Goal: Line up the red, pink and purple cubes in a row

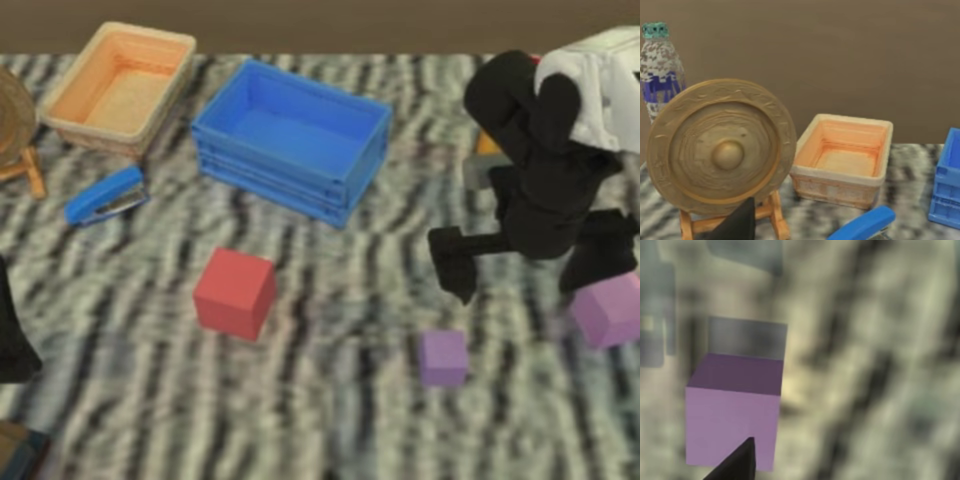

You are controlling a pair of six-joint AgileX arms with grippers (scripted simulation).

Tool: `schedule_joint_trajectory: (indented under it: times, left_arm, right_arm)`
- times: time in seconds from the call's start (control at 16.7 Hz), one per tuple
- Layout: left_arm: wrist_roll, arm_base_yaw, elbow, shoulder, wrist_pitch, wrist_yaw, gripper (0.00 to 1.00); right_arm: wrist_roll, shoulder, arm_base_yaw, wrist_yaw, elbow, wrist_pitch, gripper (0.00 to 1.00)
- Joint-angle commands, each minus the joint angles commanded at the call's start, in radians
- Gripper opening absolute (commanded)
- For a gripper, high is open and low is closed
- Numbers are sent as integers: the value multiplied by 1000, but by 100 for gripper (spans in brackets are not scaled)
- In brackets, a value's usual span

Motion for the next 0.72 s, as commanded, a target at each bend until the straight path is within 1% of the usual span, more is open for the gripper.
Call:
schedule_joint_trajectory:
  times: [0.24, 0.36, 0.54, 0.72]
  left_arm:
    - [0, 0, 0, 0, 0, 0, 100]
    - [0, 0, 0, 0, 0, 0, 100]
    - [0, 0, 0, 0, 0, 0, 100]
    - [0, 0, 0, 0, 0, 0, 100]
  right_arm:
    - [-291, -11, -168, -6, -34, 4, 100]
    - [-406, -19, -242, -8, -49, 9, 100]
    - [-502, -34, -317, -12, -63, 18, 100]
    - [-514, -37, -327, -13, -64, 20, 100]
